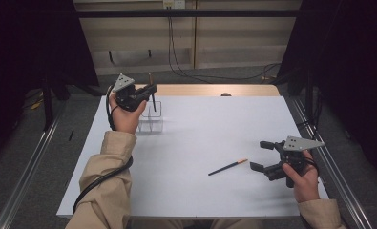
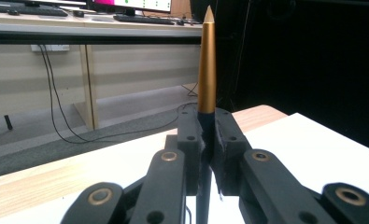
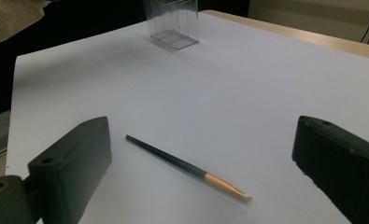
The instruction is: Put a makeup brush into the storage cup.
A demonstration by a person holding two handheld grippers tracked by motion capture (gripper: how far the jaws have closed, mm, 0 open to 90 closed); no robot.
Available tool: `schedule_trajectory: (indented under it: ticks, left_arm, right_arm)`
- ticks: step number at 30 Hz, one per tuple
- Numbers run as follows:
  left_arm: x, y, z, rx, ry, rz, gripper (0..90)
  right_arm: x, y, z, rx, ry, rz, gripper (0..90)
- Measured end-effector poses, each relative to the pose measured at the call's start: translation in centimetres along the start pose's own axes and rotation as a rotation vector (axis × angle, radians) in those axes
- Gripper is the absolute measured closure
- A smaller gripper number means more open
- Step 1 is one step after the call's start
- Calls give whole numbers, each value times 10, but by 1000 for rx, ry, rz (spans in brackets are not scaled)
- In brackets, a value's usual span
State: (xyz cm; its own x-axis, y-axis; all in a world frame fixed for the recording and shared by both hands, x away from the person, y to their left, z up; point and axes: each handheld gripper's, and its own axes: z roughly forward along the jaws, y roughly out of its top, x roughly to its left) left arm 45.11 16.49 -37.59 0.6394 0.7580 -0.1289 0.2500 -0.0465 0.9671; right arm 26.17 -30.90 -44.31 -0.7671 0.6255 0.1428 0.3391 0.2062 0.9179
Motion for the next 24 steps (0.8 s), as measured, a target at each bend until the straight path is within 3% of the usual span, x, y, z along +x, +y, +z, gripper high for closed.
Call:
schedule_trajectory:
  ticks: [24]
  left_arm:
    - [-3, -15, 6, 11, 6, -3, 830]
  right_arm:
    - [0, 1, -1, 1, 2, -2, 42]
